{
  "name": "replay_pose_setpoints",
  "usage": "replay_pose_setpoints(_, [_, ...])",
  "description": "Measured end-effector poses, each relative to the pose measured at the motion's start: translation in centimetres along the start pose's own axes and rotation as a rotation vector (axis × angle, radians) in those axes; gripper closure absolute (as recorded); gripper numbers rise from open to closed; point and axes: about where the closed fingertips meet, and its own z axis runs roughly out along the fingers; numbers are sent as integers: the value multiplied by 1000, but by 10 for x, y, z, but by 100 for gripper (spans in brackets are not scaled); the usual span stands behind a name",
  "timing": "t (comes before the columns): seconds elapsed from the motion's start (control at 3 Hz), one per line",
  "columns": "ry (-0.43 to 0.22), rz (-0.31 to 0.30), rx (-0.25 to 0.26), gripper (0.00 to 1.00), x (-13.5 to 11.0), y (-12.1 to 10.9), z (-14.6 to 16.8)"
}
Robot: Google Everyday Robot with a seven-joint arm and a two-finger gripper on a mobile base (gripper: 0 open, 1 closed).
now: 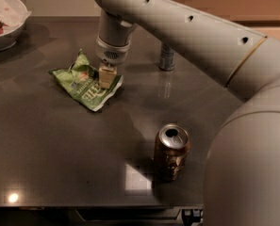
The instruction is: Move green jalapeno chip bag near orange can
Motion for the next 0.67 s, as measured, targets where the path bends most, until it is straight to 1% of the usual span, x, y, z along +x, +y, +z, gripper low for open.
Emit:
replay_pose_setpoints(0.33, [-9,-14,-2,87,11,10,-14])
replay_pose_setpoints(0.67, [1,-49,3,100,33,24,-36])
